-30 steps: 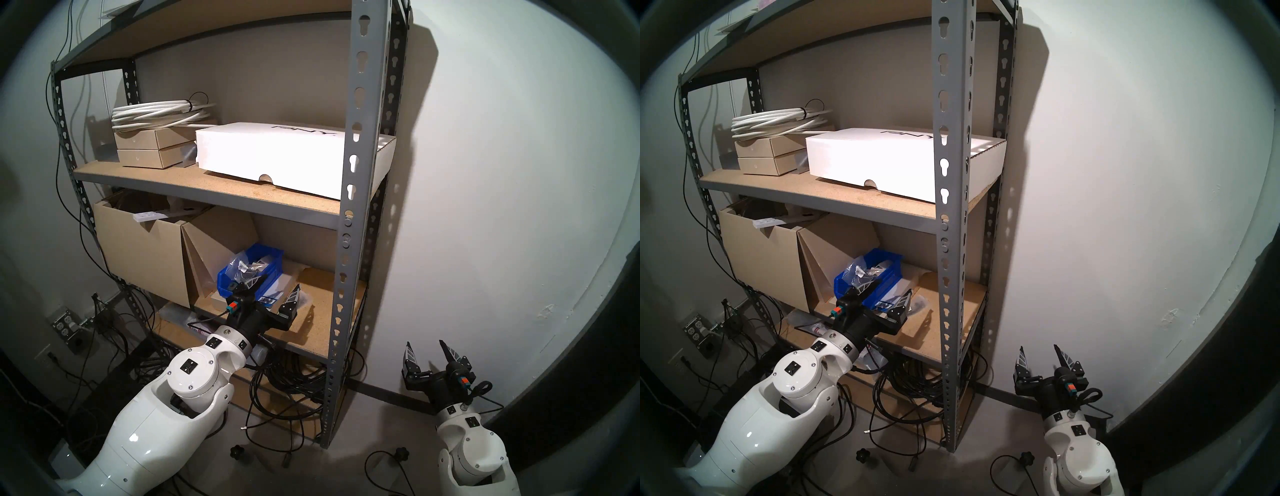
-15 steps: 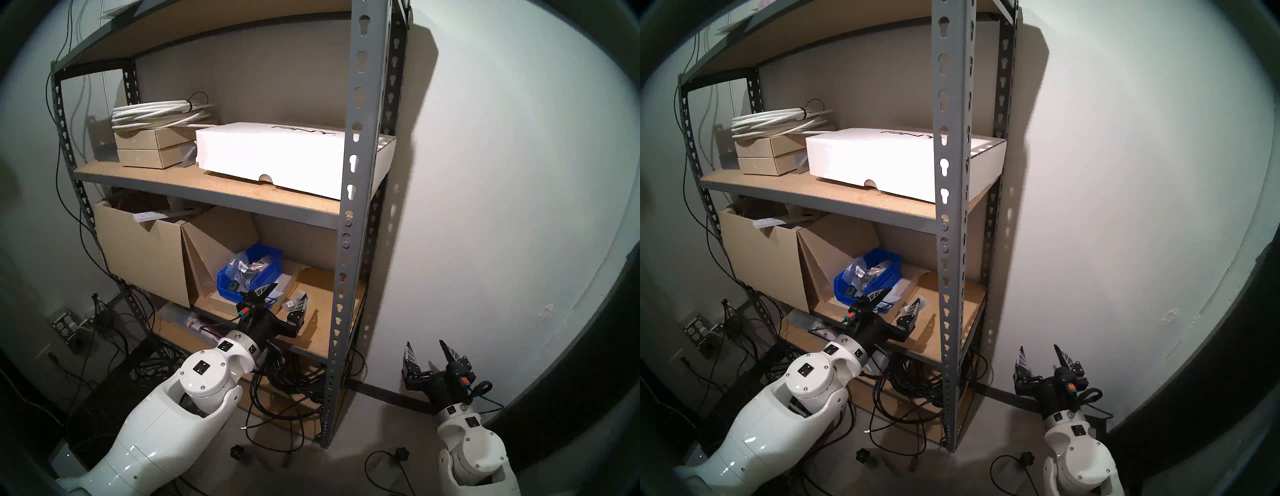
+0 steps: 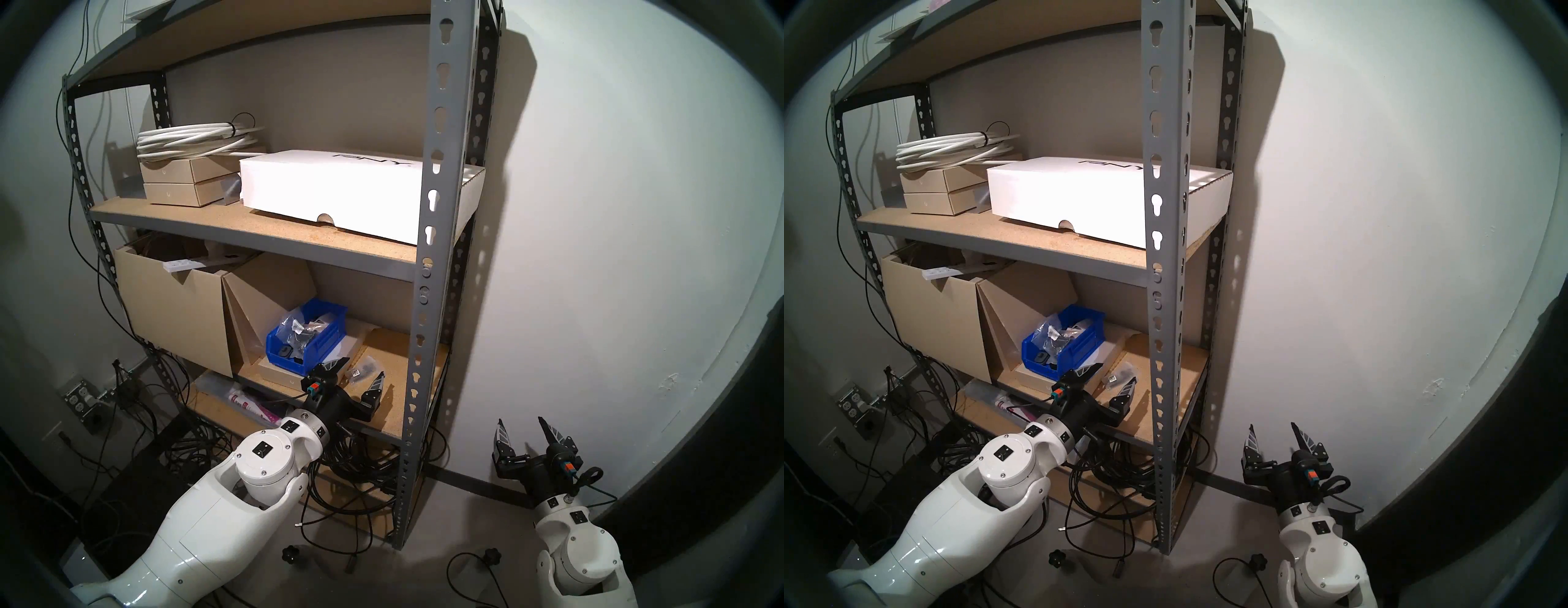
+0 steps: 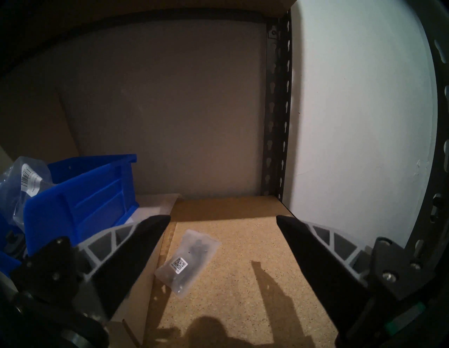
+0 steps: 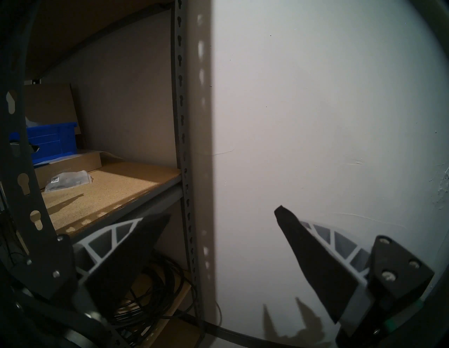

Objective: Organize the rack shelf by putting things into a case

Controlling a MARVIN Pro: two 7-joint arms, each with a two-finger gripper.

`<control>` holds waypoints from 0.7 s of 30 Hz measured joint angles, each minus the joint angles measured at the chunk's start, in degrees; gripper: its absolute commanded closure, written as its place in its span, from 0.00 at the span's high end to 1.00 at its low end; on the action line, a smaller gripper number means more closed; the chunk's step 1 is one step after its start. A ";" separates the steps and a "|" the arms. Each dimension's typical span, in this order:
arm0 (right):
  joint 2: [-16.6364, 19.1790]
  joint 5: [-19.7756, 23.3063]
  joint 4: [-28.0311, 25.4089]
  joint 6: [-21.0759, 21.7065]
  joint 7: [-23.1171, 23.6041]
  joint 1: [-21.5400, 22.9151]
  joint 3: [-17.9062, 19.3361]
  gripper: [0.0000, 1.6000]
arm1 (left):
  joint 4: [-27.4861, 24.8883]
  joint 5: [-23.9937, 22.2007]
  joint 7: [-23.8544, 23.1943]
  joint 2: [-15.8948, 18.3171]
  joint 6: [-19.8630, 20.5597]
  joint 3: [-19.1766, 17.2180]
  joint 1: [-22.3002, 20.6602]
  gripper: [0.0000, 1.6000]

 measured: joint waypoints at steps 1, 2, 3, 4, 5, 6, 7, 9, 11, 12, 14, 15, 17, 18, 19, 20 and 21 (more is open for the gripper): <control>0.00 0.00 0.00 0.00 0.00 0.00 0.00 1.00 | 0.14 0.26 0.19 -0.12 0.16 0.20 -0.24 1.00; 0.00 0.00 0.00 0.00 0.00 0.00 0.00 1.00 | 0.25 0.42 0.30 -0.21 0.23 0.33 -0.40 1.00; 0.00 0.00 0.00 0.00 0.00 0.00 0.00 1.00 | 0.47 0.65 0.45 -0.34 0.33 0.57 -0.68 1.00; 0.00 0.00 0.00 0.00 0.00 0.00 0.00 1.00 | 0.67 0.79 0.53 -0.45 0.40 0.75 -0.91 1.00; 0.00 0.00 0.00 0.00 0.00 0.00 0.00 1.00 | 0.86 0.94 0.63 -0.56 0.45 0.91 -1.10 1.00; 0.00 0.00 0.00 0.00 0.00 0.00 0.00 1.00 | 1.02 1.05 0.69 -0.63 0.48 1.03 -1.25 1.00; 0.00 0.00 0.00 0.00 0.00 0.00 0.00 1.00 | 1.31 1.24 0.86 -0.79 0.58 1.24 -1.51 1.00; 0.00 0.00 0.00 0.00 0.00 0.00 0.00 1.00 | 1.72 1.50 1.07 -0.98 0.72 1.52 -1.83 1.00; 0.00 0.00 0.00 0.00 0.00 0.00 0.00 1.00 | 2.32 1.79 1.30 -1.24 0.87 1.87 -2.24 1.00; 0.00 0.00 0.00 0.00 0.00 0.00 0.00 1.00 | 2.76 2.00 1.47 -1.41 0.97 2.10 -2.49 1.00; 0.00 0.00 0.00 0.00 0.00 0.00 0.00 1.00 | 3.47 2.29 1.70 -1.66 1.10 2.42 -2.85 1.00; 0.00 0.00 0.00 0.00 0.00 0.00 0.00 1.00 | 3.97 2.45 1.83 -1.80 1.16 2.63 -3.09 1.00; 0.00 0.00 0.00 0.00 0.00 0.00 0.00 1.00 | 4.66 2.63 1.94 -1.98 1.25 2.92 -3.42 1.00; 0.00 0.00 0.00 0.00 0.00 0.00 0.00 1.00 | 5.03 2.73 1.99 -2.09 1.28 3.08 -3.61 1.00; 0.00 0.00 0.00 0.00 0.00 0.00 0.00 1.00 | 5.39 2.83 2.02 -2.20 1.30 3.25 -3.81 1.00; 0.00 0.00 0.00 0.00 0.00 0.00 0.00 1.00 | 5.61 2.89 2.03 -2.27 1.32 3.37 -3.95 1.00; 0.00 0.00 0.00 0.00 0.00 0.00 0.00 1.00 | 5.87 2.97 2.04 -2.36 1.33 3.52 -4.12 1.00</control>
